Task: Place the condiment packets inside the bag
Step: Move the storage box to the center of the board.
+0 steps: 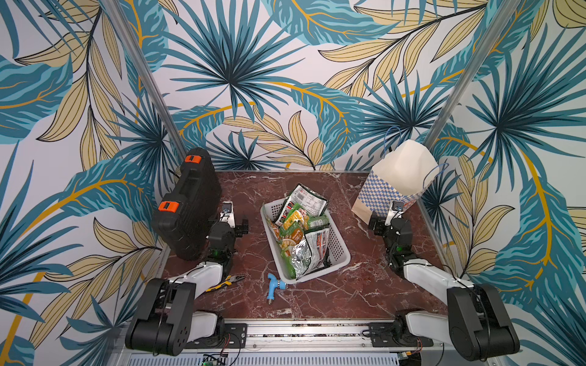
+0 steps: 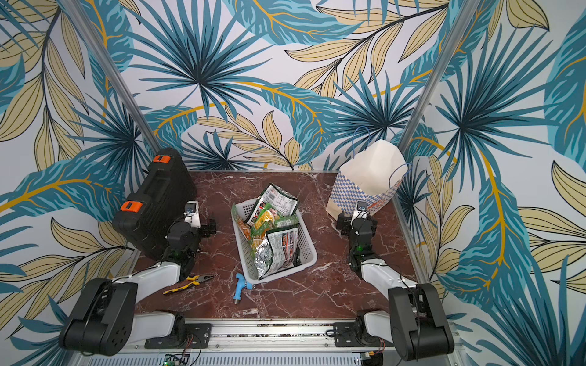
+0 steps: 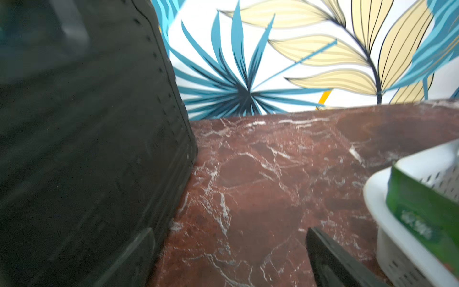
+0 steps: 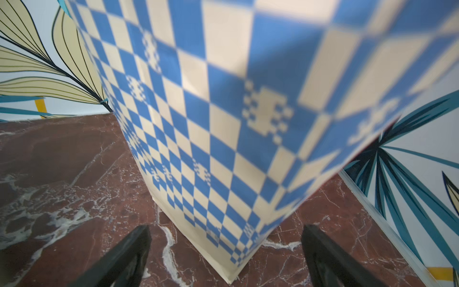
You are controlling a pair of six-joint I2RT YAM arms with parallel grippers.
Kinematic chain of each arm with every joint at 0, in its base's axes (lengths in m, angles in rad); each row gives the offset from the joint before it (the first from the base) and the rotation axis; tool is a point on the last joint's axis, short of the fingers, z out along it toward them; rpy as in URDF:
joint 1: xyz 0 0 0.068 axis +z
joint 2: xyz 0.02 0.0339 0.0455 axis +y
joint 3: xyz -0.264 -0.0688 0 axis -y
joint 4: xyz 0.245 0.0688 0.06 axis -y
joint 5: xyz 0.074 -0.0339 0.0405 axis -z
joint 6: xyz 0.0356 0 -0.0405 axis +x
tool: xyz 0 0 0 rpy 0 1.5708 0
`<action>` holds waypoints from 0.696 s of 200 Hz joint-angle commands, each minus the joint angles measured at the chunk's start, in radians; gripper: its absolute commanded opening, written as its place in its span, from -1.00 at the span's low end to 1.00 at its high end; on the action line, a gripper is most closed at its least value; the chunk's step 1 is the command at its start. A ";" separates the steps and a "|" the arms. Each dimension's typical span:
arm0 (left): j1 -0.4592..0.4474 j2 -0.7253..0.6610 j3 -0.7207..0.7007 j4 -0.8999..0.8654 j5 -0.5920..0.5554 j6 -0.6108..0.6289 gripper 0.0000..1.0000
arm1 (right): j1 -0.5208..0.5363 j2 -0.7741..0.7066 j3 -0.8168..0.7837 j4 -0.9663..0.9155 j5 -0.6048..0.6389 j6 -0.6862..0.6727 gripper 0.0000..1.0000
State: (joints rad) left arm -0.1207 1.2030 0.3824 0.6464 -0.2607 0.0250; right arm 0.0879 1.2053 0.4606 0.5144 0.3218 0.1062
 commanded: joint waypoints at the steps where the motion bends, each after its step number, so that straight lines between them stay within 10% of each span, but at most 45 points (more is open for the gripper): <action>1: -0.003 -0.123 0.009 -0.205 -0.047 -0.081 1.00 | 0.007 -0.099 -0.003 -0.235 -0.034 0.063 0.99; 139: -0.005 -0.733 0.265 -1.098 0.335 -0.596 1.00 | 0.006 -0.613 0.279 -1.168 -0.296 0.341 0.99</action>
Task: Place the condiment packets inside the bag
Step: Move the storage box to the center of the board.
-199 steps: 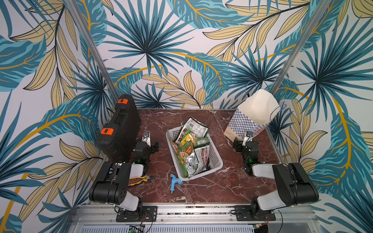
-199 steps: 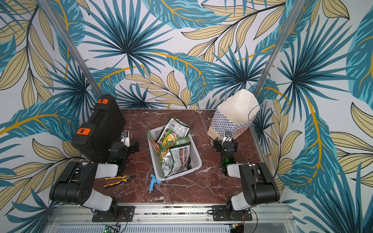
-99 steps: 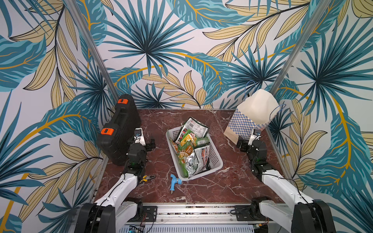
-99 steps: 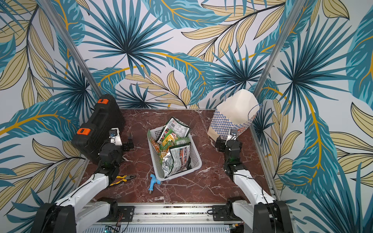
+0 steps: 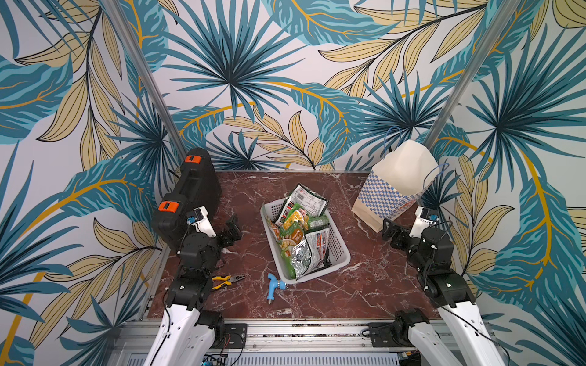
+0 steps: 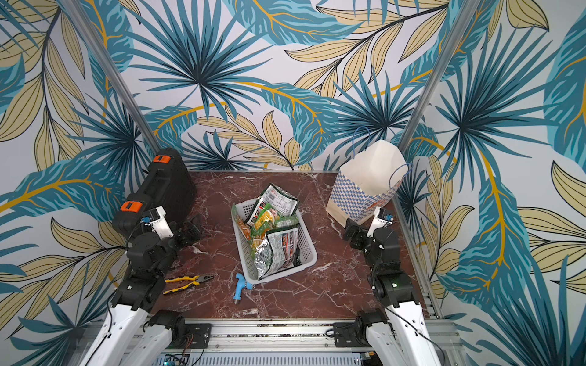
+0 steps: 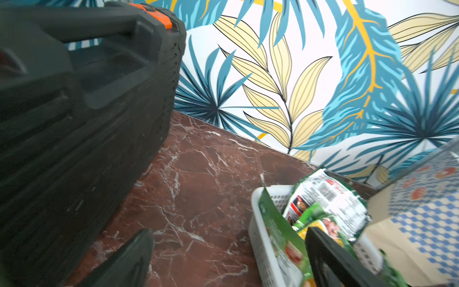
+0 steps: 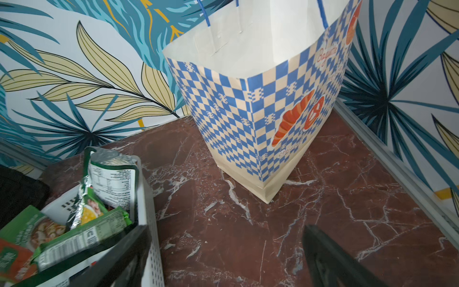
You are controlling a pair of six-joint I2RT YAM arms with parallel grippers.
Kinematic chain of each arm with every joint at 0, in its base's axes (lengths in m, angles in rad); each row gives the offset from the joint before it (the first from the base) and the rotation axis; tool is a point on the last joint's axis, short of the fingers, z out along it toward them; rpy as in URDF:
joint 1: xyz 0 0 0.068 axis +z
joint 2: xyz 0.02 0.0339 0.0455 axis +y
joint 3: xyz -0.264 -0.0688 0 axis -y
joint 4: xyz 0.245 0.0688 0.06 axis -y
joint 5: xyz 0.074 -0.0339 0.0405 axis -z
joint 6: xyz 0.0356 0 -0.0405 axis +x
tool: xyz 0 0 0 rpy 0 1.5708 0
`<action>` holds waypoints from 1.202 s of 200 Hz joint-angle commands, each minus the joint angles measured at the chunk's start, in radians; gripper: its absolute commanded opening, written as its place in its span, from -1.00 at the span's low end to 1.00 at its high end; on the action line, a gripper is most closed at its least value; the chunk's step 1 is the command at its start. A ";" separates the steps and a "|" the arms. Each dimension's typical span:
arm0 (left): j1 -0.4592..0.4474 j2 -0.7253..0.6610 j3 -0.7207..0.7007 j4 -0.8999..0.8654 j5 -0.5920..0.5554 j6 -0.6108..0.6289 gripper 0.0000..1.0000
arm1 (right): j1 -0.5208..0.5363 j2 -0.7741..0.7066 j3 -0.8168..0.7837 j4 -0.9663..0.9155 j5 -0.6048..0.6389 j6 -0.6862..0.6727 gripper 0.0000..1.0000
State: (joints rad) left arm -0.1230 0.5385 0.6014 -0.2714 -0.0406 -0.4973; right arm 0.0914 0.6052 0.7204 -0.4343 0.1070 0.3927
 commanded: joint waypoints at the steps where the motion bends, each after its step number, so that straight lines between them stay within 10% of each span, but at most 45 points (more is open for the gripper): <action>1: -0.003 -0.076 0.045 -0.180 0.116 -0.075 1.00 | 0.003 -0.014 0.020 -0.222 -0.086 0.055 0.99; 53: -0.001 -0.206 -0.073 -0.164 0.137 -0.354 1.00 | 0.003 0.007 -0.006 -0.139 -0.430 0.069 0.99; 110: -0.020 0.008 -0.118 0.007 0.372 -0.381 1.00 | 0.004 0.127 -0.062 -0.024 -0.633 0.091 0.97; 183: -0.233 0.343 -0.104 0.143 0.318 -0.386 0.98 | 0.059 0.309 -0.130 0.087 -0.631 0.126 0.78; 240: -0.258 0.578 -0.015 0.235 0.252 -0.371 0.46 | 0.239 0.460 -0.138 0.178 -0.524 0.162 0.71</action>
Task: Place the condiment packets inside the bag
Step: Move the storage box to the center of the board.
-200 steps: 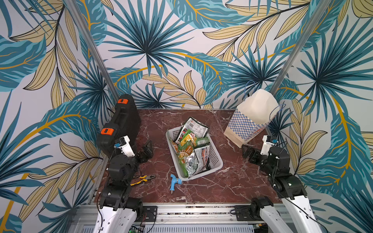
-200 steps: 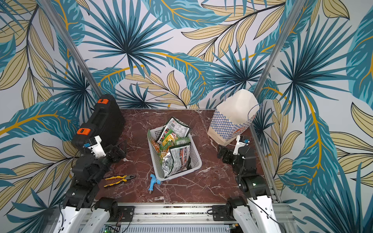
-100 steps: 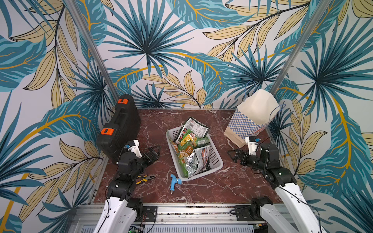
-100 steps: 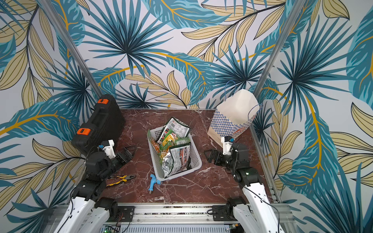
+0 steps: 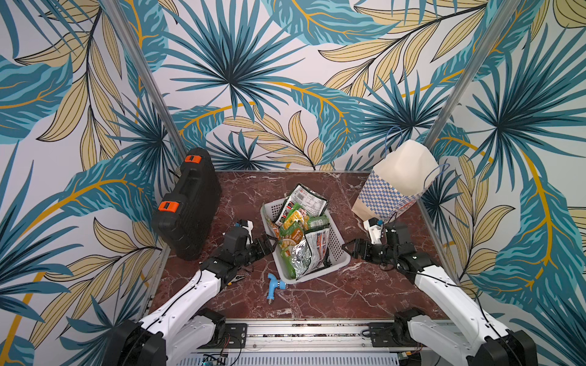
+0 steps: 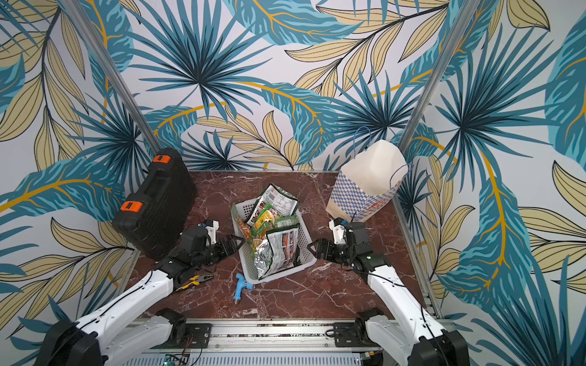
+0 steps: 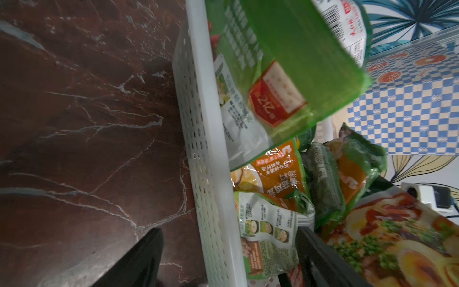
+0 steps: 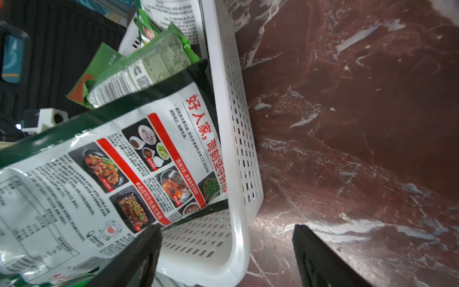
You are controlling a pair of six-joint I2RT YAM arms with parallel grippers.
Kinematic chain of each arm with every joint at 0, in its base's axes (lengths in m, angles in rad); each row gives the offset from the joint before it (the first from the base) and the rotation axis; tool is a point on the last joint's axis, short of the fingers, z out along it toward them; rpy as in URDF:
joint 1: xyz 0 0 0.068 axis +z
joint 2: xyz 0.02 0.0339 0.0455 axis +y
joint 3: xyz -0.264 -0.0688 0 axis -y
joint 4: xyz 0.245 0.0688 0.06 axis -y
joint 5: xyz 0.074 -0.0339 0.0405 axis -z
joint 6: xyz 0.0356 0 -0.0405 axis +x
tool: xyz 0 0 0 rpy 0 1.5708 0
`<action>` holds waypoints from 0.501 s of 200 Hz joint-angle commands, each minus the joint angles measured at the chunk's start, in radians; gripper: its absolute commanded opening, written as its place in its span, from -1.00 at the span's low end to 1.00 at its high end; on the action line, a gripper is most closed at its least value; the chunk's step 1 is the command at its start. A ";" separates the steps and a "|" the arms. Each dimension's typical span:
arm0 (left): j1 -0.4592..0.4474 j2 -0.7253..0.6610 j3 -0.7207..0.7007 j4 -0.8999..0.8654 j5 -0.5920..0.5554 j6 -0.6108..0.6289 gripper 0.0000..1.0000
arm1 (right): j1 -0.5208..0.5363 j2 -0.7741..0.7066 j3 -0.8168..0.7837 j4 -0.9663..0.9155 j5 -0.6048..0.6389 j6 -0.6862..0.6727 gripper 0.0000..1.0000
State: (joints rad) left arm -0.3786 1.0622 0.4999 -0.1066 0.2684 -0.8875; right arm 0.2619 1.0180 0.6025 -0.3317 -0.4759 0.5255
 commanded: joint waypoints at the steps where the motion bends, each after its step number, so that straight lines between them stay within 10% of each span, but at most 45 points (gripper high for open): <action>1: -0.002 0.059 0.090 0.070 -0.059 0.021 0.44 | 0.073 0.049 -0.020 0.078 0.059 0.030 0.70; 41: 0.056 0.208 0.227 0.044 -0.106 0.079 0.09 | 0.175 0.175 -0.004 0.242 0.089 0.108 0.47; 100: 0.228 0.401 0.379 0.072 -0.032 0.136 0.09 | 0.293 0.423 0.166 0.423 0.164 0.214 0.15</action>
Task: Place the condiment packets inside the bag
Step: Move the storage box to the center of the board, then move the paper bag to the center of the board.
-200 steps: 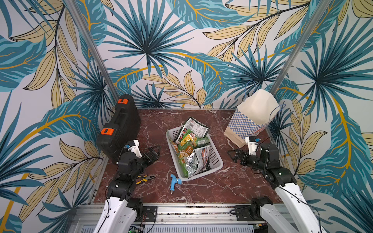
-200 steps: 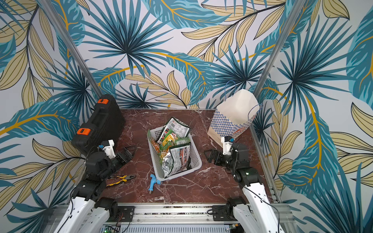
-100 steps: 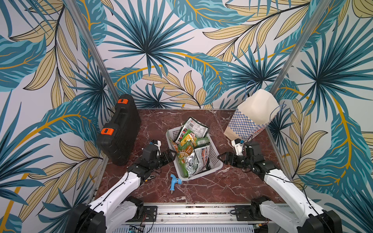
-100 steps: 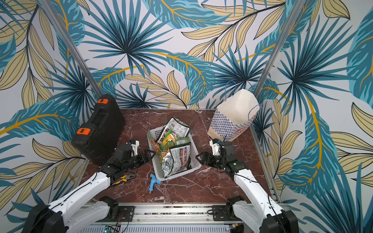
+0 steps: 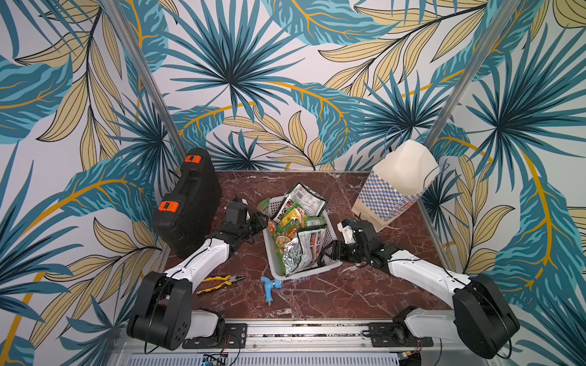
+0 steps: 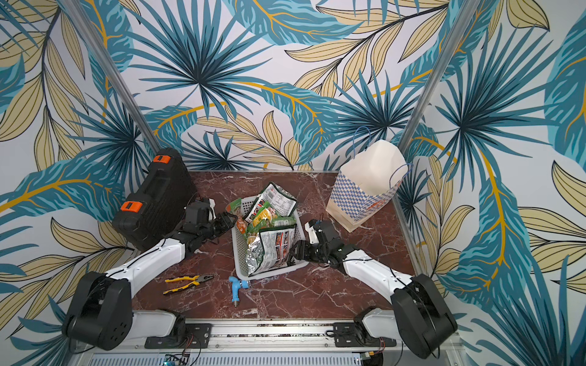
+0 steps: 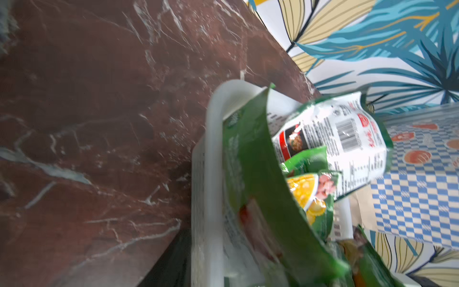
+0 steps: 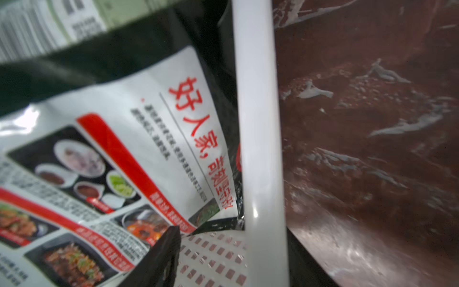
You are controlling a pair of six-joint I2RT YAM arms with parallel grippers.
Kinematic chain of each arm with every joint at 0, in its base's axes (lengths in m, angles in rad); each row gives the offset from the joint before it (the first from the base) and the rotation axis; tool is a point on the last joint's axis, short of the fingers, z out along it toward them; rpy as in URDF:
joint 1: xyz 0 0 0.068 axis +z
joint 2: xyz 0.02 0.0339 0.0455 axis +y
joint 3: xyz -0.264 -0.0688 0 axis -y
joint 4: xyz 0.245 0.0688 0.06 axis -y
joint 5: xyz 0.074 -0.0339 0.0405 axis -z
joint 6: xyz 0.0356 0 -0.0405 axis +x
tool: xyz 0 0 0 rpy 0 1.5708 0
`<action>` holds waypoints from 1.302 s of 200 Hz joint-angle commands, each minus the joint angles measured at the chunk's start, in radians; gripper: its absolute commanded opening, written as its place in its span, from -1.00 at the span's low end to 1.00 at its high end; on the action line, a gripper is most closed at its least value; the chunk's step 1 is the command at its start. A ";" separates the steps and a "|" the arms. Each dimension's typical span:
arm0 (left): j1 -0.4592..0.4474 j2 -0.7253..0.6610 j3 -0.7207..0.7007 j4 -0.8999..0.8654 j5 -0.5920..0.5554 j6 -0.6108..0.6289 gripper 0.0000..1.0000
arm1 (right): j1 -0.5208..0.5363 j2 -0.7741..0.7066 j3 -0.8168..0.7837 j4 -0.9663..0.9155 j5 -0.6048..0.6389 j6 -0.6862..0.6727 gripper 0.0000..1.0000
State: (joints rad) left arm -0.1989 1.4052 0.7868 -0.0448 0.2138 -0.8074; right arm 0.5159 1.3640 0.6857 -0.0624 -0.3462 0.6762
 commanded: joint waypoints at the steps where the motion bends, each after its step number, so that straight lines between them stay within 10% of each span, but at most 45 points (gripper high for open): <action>1: 0.051 0.061 0.097 0.010 0.023 0.057 0.10 | 0.041 0.080 0.087 0.155 0.038 0.064 0.15; 74: 0.172 -0.002 0.310 -0.325 -0.065 0.177 0.71 | 0.084 0.400 0.342 0.275 0.106 0.135 0.12; 138: 0.173 -0.126 0.300 -0.425 -0.099 0.217 0.85 | 0.096 0.603 0.592 0.229 0.144 0.115 0.08; 203: 0.172 -0.336 0.240 -0.540 -0.069 0.242 0.90 | 0.094 0.267 0.561 -0.140 0.290 -0.132 0.44; 260: 0.170 -0.447 0.201 -0.580 -0.055 0.237 0.93 | 0.065 0.095 0.773 -0.612 0.722 -0.285 0.63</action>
State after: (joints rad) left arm -0.0307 0.9771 1.0336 -0.5854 0.1425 -0.5831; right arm 0.6006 1.4681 1.3735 -0.4011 0.1078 0.4816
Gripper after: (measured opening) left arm 0.965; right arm 0.783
